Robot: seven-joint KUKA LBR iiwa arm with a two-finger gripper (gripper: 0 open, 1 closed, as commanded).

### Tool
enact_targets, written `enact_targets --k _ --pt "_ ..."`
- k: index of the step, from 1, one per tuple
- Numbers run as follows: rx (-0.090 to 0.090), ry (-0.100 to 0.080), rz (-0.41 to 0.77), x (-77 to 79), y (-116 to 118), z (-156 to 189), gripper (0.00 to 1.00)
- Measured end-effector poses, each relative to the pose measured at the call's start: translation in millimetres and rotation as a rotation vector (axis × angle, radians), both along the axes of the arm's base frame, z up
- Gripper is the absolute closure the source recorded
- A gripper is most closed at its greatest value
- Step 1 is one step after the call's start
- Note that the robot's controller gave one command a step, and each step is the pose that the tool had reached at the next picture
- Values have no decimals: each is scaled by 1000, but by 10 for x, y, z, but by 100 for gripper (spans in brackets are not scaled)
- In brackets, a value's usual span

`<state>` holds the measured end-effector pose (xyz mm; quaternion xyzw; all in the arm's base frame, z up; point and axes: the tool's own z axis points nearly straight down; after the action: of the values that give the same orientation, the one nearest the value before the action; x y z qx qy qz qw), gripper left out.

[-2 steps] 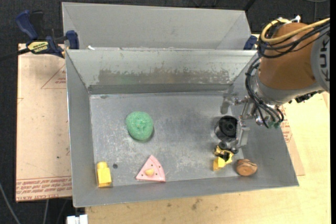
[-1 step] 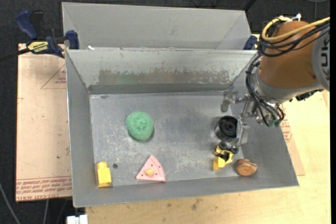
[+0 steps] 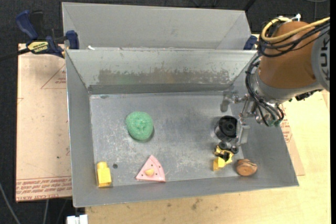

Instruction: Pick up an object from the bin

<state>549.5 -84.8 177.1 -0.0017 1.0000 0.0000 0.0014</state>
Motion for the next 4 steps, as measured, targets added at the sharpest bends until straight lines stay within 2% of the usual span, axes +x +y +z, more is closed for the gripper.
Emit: enact_targets --k 1,2,3,4 --pt "3 12 158 -160 35 -128 0" --pt "-3 -10 245 -65 71 -363 0" --pt "1 2 257 -228 121 -685 100" --pt "1 2 257 -227 122 -685 0"
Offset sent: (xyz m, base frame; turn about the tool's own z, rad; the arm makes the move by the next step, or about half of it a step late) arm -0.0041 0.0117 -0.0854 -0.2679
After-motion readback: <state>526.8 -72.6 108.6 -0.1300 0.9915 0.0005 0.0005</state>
